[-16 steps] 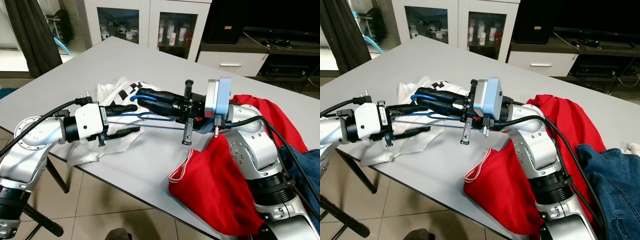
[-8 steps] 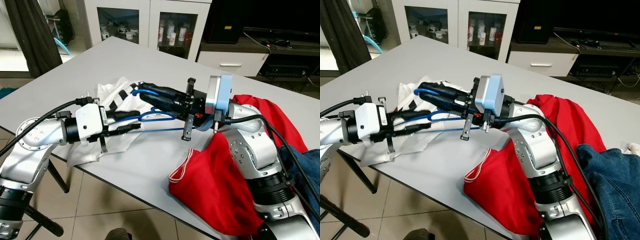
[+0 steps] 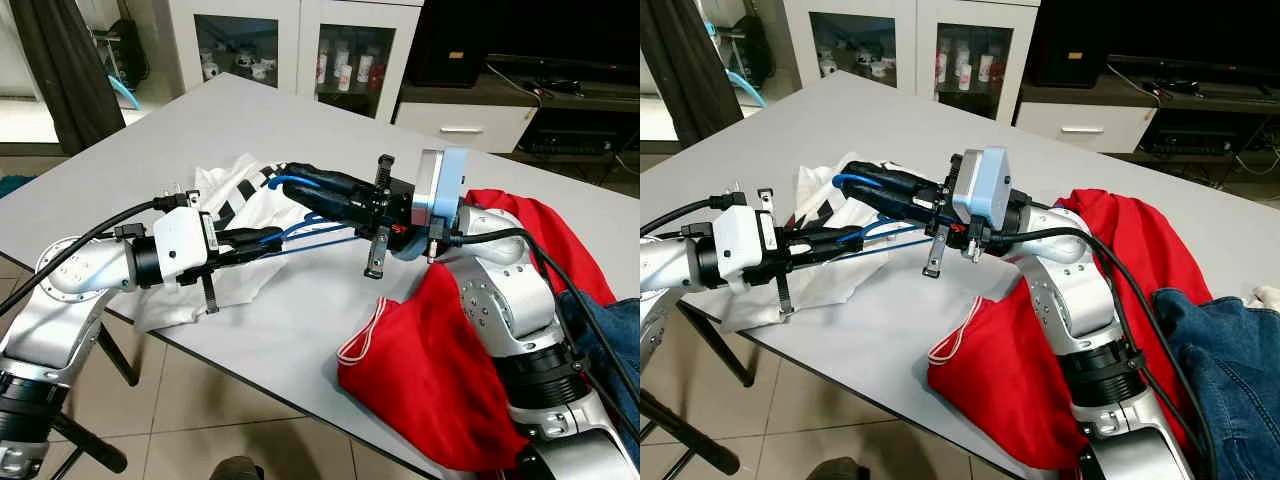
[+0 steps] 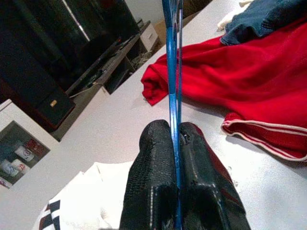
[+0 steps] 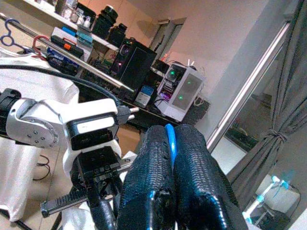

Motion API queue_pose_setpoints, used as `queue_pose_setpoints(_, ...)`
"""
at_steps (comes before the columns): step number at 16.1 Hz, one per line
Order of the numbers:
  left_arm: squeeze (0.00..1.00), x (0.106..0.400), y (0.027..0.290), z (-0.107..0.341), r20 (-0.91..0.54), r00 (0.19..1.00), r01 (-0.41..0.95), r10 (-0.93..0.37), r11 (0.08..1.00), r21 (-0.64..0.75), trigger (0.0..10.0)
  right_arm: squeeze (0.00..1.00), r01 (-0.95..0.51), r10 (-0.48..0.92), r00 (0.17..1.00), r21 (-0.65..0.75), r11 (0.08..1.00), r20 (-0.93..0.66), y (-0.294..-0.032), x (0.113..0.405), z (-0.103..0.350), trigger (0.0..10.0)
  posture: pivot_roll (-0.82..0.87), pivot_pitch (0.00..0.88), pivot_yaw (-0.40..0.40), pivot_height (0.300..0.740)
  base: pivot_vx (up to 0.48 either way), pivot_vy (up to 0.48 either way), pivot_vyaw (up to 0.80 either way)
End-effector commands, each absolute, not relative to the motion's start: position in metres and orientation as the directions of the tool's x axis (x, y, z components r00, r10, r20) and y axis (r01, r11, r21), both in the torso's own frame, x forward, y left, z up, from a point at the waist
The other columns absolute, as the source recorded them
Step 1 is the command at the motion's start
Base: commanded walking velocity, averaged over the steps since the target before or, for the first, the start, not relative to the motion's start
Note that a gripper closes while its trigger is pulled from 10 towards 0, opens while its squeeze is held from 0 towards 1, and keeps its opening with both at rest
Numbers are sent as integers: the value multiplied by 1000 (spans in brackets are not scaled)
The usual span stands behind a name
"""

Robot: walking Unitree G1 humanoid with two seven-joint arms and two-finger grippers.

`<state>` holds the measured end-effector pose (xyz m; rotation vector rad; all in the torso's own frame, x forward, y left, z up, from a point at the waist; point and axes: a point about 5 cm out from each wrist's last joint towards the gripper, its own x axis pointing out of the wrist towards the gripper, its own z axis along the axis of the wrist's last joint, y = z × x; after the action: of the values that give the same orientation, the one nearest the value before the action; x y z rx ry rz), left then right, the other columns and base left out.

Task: Hang hanger

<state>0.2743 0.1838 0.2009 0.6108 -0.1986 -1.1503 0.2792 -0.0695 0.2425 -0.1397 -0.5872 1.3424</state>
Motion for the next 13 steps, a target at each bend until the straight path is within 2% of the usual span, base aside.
queue_pose_setpoints(1,0,276,182,208,-123,416,767,-901,275,580,0,1000,-858,932,111,-441,264,344,-76,280,256,10000,88,0,-50,740,0,0,0)
queue_pose_setpoints(3,0,278,182,212,-94,435,753,-896,305,583,0,1000,-863,946,94,-448,233,311,-78,278,254,10000,88,0,-52,740,0,0,0)
queue_pose_setpoints(4,0,278,183,212,-92,438,751,-894,307,584,0,961,-862,948,95,-450,231,303,-78,278,253,10000,88,0,-53,740,0,0,0)
queue_pose_setpoints(5,0,279,184,212,-84,450,746,-889,323,583,0,0,-867,957,104,-447,222,272,-84,280,252,10000,89,0,-53,740,0,0,0)
queue_pose_setpoints(10,0,282,189,210,-60,479,741,-876,366,563,0,0,-846,961,196,-463,265,193,-115,291,255,10000,76,0,-52,740,0,0,0)
queue_pose_setpoints(12,0,283,188,209,-61,479,742,-876,367,561,0,39,-812,969,221,-529,246,112,-120,294,252,10000,74,0,-52,740,0,0,0)
queue_pose_setpoints(13,0,283,188,209,-62,477,743,-877,364,562,0,27,-803,972,218,-550,231,90,-117,293,250,10000,71,0,-50,740,0,0,0)
